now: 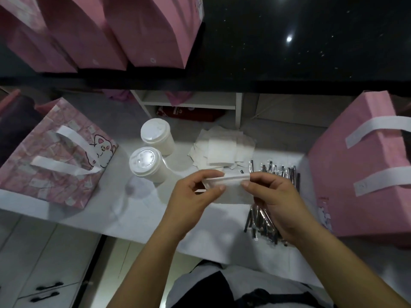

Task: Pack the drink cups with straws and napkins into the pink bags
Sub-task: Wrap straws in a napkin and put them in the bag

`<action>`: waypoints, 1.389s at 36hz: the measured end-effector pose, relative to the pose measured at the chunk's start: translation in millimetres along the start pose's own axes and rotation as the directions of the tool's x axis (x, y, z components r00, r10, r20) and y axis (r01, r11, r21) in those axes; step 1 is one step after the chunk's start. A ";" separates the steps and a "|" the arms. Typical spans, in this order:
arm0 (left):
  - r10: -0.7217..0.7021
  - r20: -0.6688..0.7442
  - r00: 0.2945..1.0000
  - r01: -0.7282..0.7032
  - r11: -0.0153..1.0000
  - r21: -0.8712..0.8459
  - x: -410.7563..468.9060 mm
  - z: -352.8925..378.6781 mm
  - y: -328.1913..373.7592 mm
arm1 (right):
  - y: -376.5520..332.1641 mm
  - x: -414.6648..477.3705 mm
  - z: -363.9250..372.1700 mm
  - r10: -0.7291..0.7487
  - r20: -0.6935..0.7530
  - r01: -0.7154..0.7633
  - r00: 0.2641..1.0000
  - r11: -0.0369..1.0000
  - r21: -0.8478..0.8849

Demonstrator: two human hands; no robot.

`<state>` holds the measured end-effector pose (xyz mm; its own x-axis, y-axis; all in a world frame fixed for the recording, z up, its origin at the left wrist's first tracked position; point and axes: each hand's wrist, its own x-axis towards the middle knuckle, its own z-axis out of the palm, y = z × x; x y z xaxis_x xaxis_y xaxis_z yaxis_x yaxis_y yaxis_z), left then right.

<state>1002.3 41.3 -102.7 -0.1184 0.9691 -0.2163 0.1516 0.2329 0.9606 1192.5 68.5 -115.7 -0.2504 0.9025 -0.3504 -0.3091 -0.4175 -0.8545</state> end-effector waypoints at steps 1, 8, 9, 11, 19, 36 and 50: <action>0.018 -0.028 0.999 -0.017 0.999 0.038 1.0 2.2 -0.9 | 0.6 1.0 -1.8 -0.010 -0.018 0.010 1.000 0.999 -0.032; 0.163 -0.068 0.984 -0.135 0.941 0.311 10.4 2.2 3.1 | -4.2 0.8 -3.9 -0.059 -0.080 0.044 0.995 0.982 -0.185; 0.167 -0.039 0.985 -0.142 0.923 0.358 11.0 -0.8 3.9 | -5.2 0.1 -5.6 -0.078 -0.092 0.052 0.993 0.964 -0.260; 0.174 0.057 0.983 -0.182 0.905 0.383 12.4 -8.2 6.3 | -9.8 -2.2 -8.6 -0.114 -0.048 0.084 0.992 0.908 -0.411; 0.102 0.296 0.950 -0.175 0.956 0.234 30.9 -21.3 -0.9 | -14.8 -7.4 -9.2 -0.343 0.079 0.322 0.936 0.743 -0.587; -0.200 -0.202 0.959 0.270 0.862 0.428 145.2 13.6 -73.9 | 7.1 -36.8 -35.0 -0.355 -0.115 0.164 0.928 0.665 -0.728; -0.153 -0.261 0.953 0.196 0.969 0.150 145.1 11.3 -63.6 | -1.8 -47.1 -42.0 -0.382 -0.119 0.190 0.916 0.677 -0.711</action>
<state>986.6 168.1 -197.2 -0.3922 0.8670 -0.3073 0.2704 0.4280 0.8624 1243.4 31.2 -113.8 -0.0018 0.9992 -0.0400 0.3952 -0.0360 -0.9179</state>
